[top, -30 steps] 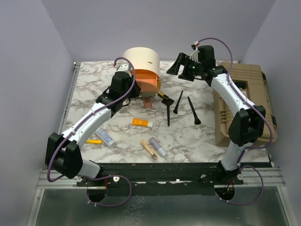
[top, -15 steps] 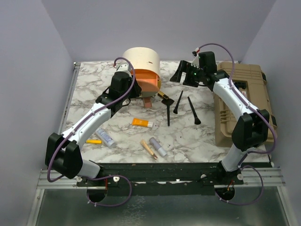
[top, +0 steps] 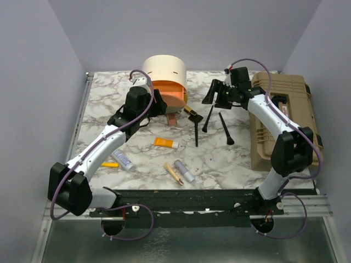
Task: Organize the makeup
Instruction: Pick up the makeup brush from the center of the board.
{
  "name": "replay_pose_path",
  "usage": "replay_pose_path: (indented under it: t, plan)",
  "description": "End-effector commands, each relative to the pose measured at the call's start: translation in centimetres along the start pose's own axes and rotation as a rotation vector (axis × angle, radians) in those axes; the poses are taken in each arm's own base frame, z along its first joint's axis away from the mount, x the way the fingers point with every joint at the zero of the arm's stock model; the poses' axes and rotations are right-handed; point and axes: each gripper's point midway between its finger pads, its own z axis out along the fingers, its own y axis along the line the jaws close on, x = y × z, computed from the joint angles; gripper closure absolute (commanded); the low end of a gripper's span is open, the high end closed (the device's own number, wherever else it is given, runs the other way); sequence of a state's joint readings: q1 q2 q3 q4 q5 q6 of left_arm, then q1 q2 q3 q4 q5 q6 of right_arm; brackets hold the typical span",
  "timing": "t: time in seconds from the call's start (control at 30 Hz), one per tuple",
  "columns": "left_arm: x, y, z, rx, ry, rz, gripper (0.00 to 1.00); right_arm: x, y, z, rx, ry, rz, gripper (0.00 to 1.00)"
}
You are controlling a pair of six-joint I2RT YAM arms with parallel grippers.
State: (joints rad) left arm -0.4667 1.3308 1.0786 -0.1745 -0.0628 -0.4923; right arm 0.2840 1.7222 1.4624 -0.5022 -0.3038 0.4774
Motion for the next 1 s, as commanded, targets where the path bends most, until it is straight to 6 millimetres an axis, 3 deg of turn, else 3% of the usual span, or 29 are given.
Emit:
replay_pose_path:
  t: [0.0, 0.27, 0.47, 0.63, 0.8, 0.97]
  plan:
    - [-0.7, 0.4, -1.6, -0.010, -0.043, 0.026, 0.36, 2.3, -1.6, 1.0, 0.037, 0.079, 0.017, 0.34]
    - [-2.5, 1.5, -3.4, -0.065, -0.151, 0.009, 0.36, 7.6, -1.6, 2.9, 0.034, 0.222, 0.015, 0.46]
    - [-2.7, 1.9, -4.2, -0.078, -0.183, -0.018, 0.36, 11.9, -1.0, 4.6, 0.110, 0.301, -0.061, 0.47]
    - [-2.7, 1.6, -4.2, -0.068, -0.185, -0.045, 0.36, 13.0, -2.0, 5.3, 0.178, 0.278, -0.048, 0.47]
    - [-2.8, 1.6, -4.1, -0.066, -0.182, -0.039, 0.38, 14.6, -2.1, 6.2, 0.172, 0.361, -0.042, 0.53]
    - [-3.0, 1.3, -3.9, -0.058, -0.183, -0.040, 0.40, 14.9, -2.2, 6.6, 0.200, 0.368, -0.063, 0.52]
